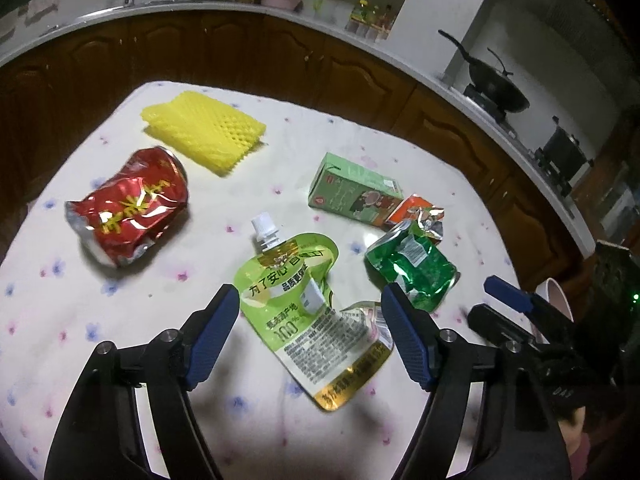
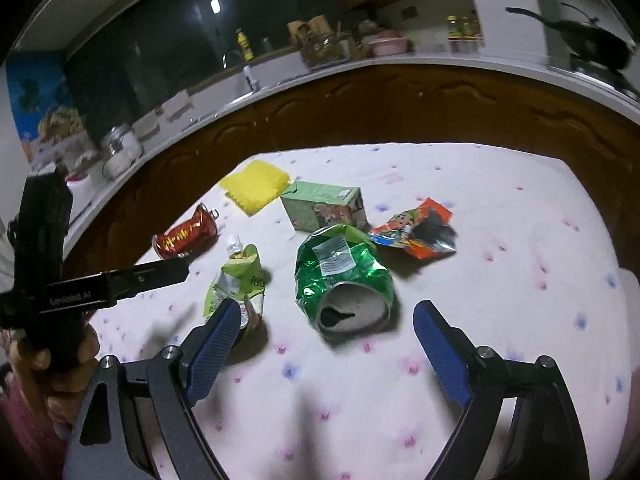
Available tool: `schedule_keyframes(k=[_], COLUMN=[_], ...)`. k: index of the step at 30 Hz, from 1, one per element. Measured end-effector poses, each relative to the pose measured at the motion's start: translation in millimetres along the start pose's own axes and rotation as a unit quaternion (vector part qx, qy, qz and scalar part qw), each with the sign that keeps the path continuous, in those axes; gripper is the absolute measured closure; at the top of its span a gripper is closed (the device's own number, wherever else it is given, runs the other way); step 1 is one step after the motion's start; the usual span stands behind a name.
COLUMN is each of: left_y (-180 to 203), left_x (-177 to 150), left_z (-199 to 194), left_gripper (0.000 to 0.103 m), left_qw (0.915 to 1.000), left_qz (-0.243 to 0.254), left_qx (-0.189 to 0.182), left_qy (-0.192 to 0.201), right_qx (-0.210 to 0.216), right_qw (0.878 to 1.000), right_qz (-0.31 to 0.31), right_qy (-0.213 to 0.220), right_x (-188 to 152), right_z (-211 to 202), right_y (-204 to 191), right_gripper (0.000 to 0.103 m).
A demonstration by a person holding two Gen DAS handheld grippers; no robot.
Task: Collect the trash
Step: 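Grasp the green-yellow spout pouch with the left tool while the right tool grasps the crushed green can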
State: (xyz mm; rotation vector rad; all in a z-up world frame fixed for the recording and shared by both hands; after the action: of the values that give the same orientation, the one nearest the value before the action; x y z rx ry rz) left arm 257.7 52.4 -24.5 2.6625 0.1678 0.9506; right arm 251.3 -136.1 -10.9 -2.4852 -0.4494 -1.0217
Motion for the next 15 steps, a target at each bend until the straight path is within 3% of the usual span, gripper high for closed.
schedule_keyframes(k=[3, 6, 8, 15], left_y=[2, 3, 1, -5], left_x=[2, 1, -2, -3], left_z=[16, 34, 44, 34], left_gripper=[0.039, 0.056, 0.074, 0.091], left_qw=[0.9998, 0.9989, 0.9979, 0.9959], left_qz=[0.009, 0.023, 0.035, 0.075], left_qx=[0.002, 0.004, 0.005, -0.023], left_qy=[-0.018, -0.041, -0.055, -0.045], right_qx=[0.006, 0.01, 0.008, 0.008], right_qw=[1.0, 0.999, 0.999, 0.998], right_qz=[-0.009, -0.021, -0.029, -0.04], right_qy=[-0.015, -0.028, -0.034, -0.053], right_x=[1, 1, 0, 2], right_z=[12, 24, 30, 50], right_y=[2, 0, 1, 6], right_gripper=[0.014, 0.014, 0.014, 0.014])
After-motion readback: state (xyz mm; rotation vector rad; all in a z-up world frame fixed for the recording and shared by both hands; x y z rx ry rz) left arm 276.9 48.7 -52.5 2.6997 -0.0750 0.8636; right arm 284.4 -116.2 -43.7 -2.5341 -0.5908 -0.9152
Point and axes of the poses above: each gripper's, at about its wrist camera, not at the fingertips, and z roughly the way its jaws point, y to its right, x to its top, the point moved 2 cm from there along z, roughly the way its jaws point, and after that the axes turned 1 degree about -z, right-handed, at the moved point
